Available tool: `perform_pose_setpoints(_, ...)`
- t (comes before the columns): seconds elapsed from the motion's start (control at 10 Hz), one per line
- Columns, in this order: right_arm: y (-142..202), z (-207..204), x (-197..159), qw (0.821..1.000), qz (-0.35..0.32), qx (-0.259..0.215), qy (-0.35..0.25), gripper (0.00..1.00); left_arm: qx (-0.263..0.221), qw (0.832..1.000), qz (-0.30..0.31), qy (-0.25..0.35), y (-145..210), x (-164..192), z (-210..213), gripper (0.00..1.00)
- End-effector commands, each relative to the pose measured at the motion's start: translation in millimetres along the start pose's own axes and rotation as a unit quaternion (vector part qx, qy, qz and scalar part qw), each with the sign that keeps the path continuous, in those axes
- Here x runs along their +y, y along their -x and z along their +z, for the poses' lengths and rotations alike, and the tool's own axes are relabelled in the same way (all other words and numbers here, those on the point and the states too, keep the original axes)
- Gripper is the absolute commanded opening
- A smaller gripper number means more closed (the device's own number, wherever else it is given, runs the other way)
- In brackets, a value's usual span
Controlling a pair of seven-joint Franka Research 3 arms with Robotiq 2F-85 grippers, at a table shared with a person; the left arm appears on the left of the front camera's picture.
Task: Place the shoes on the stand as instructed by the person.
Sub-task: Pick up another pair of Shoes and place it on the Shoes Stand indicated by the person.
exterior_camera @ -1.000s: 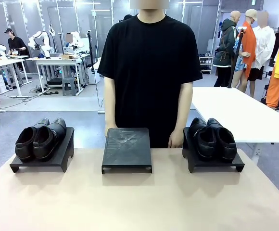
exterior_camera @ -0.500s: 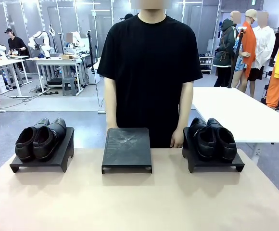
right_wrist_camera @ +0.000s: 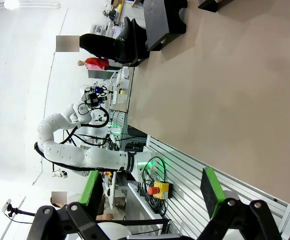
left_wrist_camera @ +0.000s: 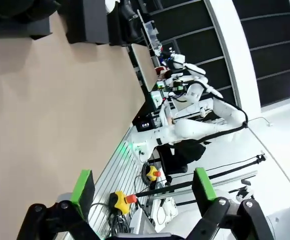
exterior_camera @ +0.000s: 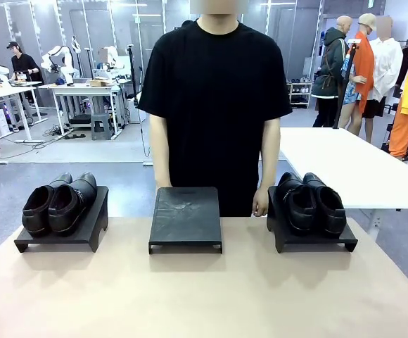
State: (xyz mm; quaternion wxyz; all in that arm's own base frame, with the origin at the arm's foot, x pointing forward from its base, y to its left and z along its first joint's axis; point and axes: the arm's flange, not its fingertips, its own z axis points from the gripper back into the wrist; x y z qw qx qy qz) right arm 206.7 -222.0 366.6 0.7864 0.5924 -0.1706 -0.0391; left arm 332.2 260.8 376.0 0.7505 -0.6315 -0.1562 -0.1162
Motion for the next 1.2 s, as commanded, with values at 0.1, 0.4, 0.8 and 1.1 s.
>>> perform_pose_setpoints(0.1,0.2,-0.9,3.7,1.0,0.001,-0.006,-0.004,1.0,0.0,1.0,0.0,0.0,0.0,0.0,0.0,1.0)
perform_pose_setpoints(0.4,0.2,-0.9,3.7,1.0,0.001,-0.006,-0.004,1.0,0.0,1.0,0.0,0.0,0.0,0.0,0.0,1.0)
perform_pose_setpoints(0.8,0.2,-0.9,3.7,1.0,0.001,-0.006,-0.004,1.0,0.0,1.0,0.0,0.0,0.0,0.0,0.0,1.0)
perform_pose_setpoints(1.1,0.2,-0.9,3.7,1.0,0.001,-0.006,-0.004,1.0,0.0,1.0,0.0,0.0,0.0,0.0,0.0,1.0)
